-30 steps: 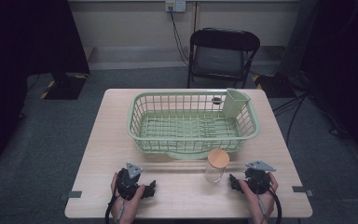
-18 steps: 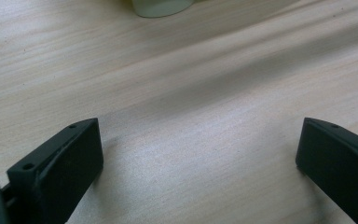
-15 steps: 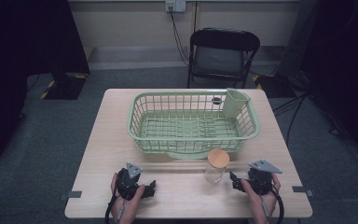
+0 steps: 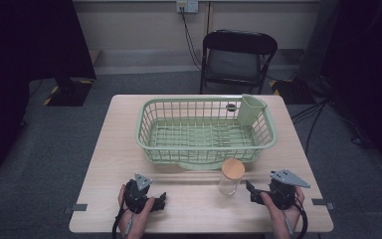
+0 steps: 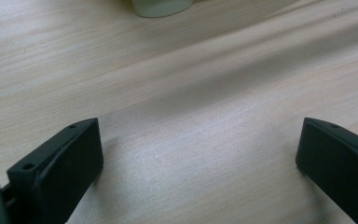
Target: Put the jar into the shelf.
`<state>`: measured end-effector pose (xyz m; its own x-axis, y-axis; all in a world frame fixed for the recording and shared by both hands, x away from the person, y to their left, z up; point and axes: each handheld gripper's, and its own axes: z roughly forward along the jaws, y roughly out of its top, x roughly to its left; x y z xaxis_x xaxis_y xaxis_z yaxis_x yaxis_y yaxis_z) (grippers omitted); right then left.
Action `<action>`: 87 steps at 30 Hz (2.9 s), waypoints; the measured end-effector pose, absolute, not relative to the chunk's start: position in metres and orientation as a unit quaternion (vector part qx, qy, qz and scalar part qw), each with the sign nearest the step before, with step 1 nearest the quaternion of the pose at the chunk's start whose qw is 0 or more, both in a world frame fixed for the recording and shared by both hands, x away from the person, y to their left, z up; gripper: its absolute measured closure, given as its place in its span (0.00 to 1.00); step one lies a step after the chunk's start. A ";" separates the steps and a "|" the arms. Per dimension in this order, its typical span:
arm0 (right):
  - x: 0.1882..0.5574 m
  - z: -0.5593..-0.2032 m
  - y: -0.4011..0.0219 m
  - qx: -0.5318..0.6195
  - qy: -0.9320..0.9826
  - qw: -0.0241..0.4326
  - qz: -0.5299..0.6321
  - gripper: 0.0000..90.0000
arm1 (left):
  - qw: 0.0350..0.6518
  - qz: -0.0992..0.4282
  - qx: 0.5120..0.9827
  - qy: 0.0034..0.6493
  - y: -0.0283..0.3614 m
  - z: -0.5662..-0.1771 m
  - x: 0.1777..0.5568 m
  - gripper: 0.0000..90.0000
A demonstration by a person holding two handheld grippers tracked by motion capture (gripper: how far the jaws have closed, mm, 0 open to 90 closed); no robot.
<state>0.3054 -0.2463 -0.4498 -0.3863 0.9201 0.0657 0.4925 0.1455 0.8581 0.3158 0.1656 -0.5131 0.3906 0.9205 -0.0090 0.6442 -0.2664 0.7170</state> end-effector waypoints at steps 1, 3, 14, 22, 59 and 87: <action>0.304 -0.447 -0.247 0.491 0.715 0.254 0.428 0.04 | 0.327 0.211 0.767 0.510 0.166 -0.513 0.316 0.00; 0.301 -0.441 -0.247 0.490 0.712 0.260 0.430 0.04 | 0.327 0.211 0.767 0.510 0.166 -0.513 0.316 0.00; 0.283 -0.415 -0.242 0.461 0.713 0.268 0.455 0.04 | 0.327 0.211 0.767 0.510 0.166 -0.513 0.316 0.00; 0.279 -0.403 -0.229 0.431 0.725 0.257 0.472 0.03 | 0.327 0.211 0.767 0.510 0.166 -0.513 0.316 0.00; 0.341 -0.432 -0.187 0.372 0.790 0.188 0.449 0.14 | 0.327 0.211 0.767 0.510 0.166 -0.513 0.316 0.00; 0.336 -0.427 -0.191 0.351 0.785 0.203 0.469 0.27 | 0.327 0.211 0.767 0.510 0.166 -0.513 0.316 0.00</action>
